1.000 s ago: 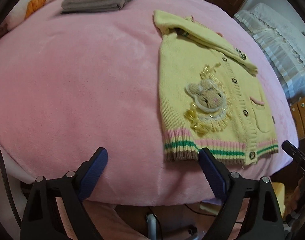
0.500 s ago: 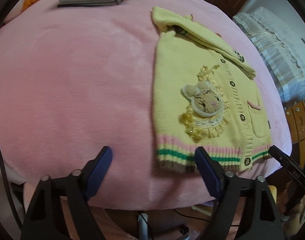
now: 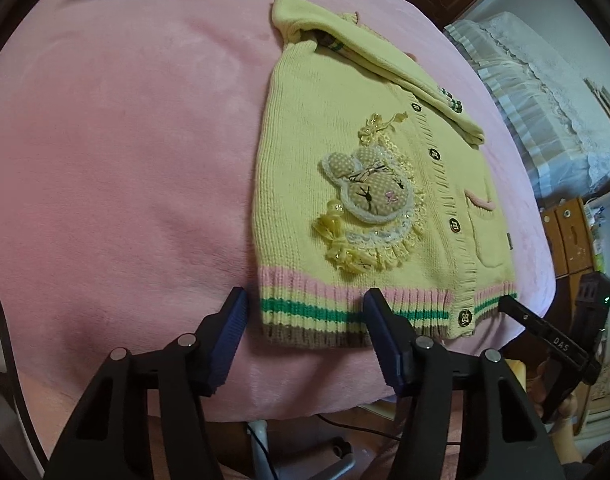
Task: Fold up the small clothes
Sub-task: 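Move both tools to the striped hem of the cardigan, then grasp the striped hem with both tools and fold it up over the collar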
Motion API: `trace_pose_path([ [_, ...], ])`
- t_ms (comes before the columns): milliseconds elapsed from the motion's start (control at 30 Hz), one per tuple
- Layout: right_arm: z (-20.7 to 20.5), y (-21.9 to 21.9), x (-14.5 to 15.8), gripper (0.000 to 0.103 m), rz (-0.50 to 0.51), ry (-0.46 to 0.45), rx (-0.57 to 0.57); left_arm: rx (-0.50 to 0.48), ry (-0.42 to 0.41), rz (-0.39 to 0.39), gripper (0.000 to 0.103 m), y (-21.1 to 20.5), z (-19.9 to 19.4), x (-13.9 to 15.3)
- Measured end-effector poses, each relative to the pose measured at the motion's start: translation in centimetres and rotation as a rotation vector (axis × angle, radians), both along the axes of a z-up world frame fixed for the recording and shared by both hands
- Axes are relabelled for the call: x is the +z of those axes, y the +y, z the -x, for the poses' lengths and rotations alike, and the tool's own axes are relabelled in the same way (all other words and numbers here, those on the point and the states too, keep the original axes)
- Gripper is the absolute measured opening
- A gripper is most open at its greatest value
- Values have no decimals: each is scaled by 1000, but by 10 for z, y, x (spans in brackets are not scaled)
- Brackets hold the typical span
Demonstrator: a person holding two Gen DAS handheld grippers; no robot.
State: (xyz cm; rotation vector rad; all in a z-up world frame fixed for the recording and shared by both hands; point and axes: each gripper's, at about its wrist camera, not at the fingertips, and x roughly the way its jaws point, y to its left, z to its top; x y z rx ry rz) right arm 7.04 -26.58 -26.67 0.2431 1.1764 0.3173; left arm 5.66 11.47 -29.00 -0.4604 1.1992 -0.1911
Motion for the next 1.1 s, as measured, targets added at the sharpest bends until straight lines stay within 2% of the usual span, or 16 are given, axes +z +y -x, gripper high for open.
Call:
trace_pose_path([
  [233,-4,-7,-10,49,-84,36,-1,47,12,141,57,15,-2,-18],
  [400,-2,-6,-11,44,-96,39,23,23,-1,147,57,12,-3,-21],
  [533,-2,-4,-14,19,-128,56,39,26,0,155,55,15,-3,-21],
  [567,-3,-5,-15,18,-136,60,38,23,2,160,49,14,-3,-21],
  [800,-8,-12,-13,18,-179,72,0,34,22,215,49,22,-4,-26],
  [933,-14,-11,-14,18,-177,72,5,14,24,194,49,19,-6,-25],
  [1000,-14,-10,-14,17,-167,72,13,-10,29,166,32,16,-8,-23],
  [1033,-13,-9,-12,14,-162,70,17,-17,39,163,17,14,-9,-24],
  [1100,-13,-8,-8,9,-151,62,32,-12,51,170,13,14,-11,-23],
])
